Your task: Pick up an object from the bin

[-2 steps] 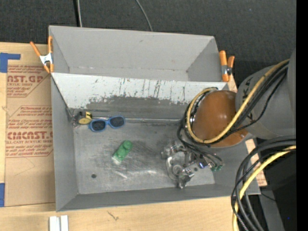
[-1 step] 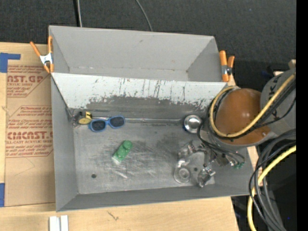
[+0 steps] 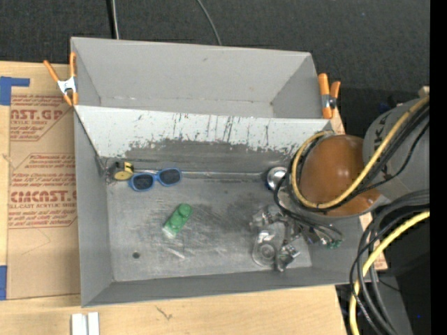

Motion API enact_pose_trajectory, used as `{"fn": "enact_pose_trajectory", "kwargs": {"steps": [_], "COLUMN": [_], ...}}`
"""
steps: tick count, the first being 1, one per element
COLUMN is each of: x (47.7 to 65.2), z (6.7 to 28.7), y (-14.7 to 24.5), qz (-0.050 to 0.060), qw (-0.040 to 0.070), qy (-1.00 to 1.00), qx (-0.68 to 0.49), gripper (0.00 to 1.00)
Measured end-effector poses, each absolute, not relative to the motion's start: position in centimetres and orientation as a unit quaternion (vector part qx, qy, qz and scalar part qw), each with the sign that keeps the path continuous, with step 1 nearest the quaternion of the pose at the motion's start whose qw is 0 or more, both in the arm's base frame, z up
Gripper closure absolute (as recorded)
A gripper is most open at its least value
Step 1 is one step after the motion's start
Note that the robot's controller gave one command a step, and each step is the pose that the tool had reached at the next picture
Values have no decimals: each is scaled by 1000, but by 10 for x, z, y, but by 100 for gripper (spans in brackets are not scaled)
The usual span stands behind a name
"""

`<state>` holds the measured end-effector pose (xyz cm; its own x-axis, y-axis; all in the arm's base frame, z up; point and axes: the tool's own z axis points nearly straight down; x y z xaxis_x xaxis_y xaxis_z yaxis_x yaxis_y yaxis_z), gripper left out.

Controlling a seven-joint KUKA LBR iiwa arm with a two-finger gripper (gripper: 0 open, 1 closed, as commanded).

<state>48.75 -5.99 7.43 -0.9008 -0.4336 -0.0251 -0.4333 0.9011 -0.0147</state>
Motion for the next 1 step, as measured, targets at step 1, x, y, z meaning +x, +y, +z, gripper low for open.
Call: {"fn": "enact_pose_trajectory", "kwargs": {"steps": [1], "x": [485], "z": [74], "y": [-59], "qz": [-2], "qw": [9], "qy": [975], "qx": [-222], "gripper": [100]}}
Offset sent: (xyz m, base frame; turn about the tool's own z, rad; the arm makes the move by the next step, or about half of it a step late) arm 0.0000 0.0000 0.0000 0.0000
